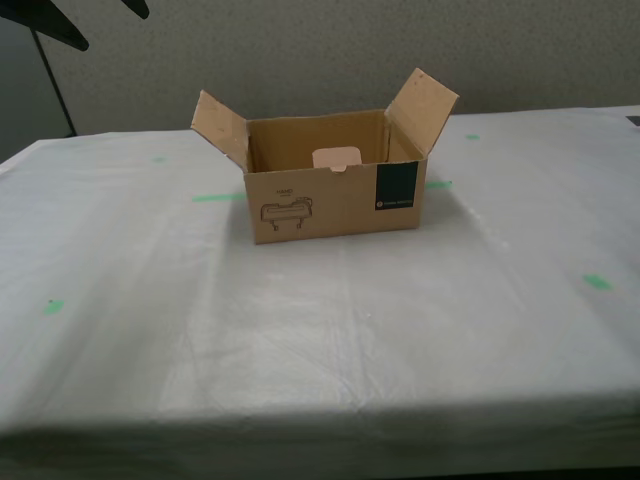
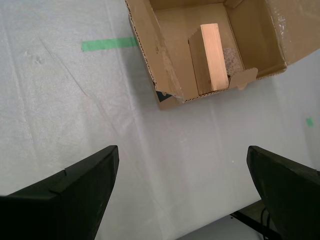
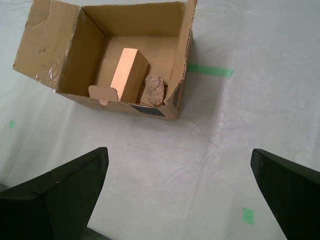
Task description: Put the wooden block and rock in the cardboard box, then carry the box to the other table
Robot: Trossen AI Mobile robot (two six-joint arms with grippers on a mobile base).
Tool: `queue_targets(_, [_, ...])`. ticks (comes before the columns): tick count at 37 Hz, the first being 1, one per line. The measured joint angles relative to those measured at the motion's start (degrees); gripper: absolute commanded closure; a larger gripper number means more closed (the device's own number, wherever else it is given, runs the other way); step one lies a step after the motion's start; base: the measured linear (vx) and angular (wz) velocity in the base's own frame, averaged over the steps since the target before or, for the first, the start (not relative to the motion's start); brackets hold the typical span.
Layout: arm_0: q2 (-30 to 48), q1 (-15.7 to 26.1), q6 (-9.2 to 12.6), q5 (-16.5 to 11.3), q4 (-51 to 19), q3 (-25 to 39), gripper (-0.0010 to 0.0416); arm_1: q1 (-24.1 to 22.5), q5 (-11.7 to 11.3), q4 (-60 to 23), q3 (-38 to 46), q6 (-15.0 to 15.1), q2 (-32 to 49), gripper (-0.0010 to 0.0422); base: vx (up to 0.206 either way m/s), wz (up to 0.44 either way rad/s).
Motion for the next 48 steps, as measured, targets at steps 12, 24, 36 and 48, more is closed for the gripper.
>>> queue_targets(12, [0.00,-0.02,0.00,0.00,0.00,0.00,0.0007,0.00,0.00,-0.02,0.00,-0.02,0.00,0.0062,0.000,0.000])
queue_targets(24, [0.00,-0.02,0.00,0.00,0.00,0.00,0.0007,0.00,0.00,-0.02,0.00,0.00,0.00,0.0062,0.000,0.000])
queue_targets(36, [0.00,0.02,-0.02,0.00,0.00,0.00,0.0007,0.00,0.00,-0.02,0.00,-0.02,0.00,0.0062,0.000,0.000])
queue_targets(48, [0.00,0.04,0.00,0.00,0.00,0.00,0.0007,0.00,0.00,-0.02,0.00,-0.02,0.00,0.0062,0.000,0.000])
